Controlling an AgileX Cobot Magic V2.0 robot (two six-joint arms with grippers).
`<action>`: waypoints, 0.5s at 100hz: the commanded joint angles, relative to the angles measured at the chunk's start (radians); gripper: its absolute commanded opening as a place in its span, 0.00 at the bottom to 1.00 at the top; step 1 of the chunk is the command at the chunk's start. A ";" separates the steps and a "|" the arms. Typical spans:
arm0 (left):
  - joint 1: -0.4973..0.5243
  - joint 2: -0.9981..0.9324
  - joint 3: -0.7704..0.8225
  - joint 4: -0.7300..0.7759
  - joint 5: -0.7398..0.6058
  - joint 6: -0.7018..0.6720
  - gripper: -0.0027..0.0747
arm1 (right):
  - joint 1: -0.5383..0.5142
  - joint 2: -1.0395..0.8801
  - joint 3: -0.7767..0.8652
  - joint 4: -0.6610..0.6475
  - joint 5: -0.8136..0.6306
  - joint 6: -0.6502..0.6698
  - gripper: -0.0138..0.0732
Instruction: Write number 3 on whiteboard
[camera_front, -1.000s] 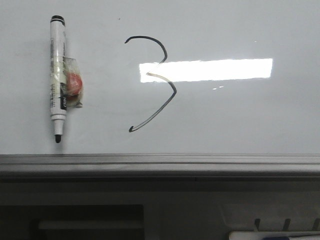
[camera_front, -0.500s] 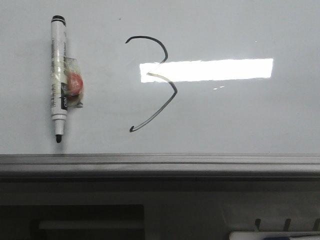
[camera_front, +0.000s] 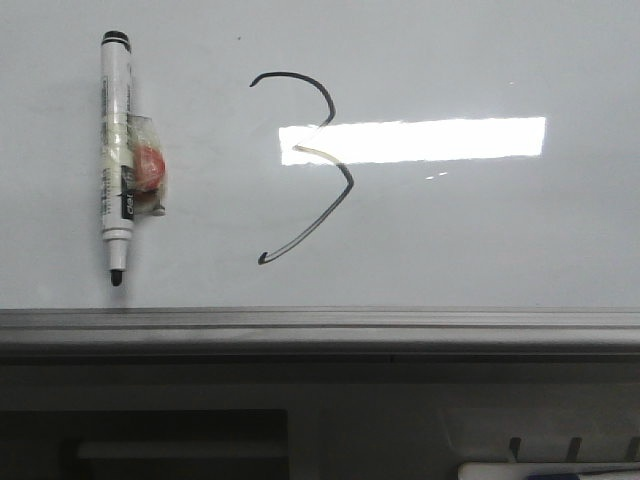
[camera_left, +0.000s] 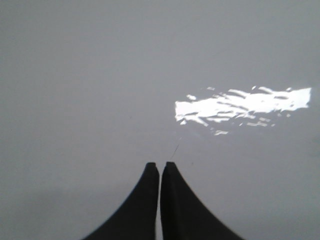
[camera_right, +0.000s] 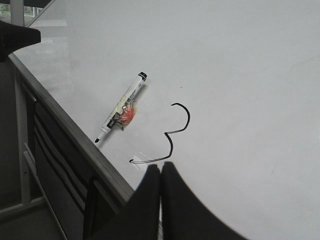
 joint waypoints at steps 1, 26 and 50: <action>0.035 -0.023 0.008 0.029 -0.063 -0.019 0.01 | -0.008 0.010 -0.026 0.000 -0.086 0.001 0.10; 0.051 -0.028 0.094 0.048 -0.040 -0.086 0.01 | -0.008 0.010 -0.026 0.000 -0.086 0.001 0.10; 0.049 -0.028 0.094 0.044 0.200 -0.086 0.01 | -0.008 0.010 -0.026 0.000 -0.086 0.001 0.10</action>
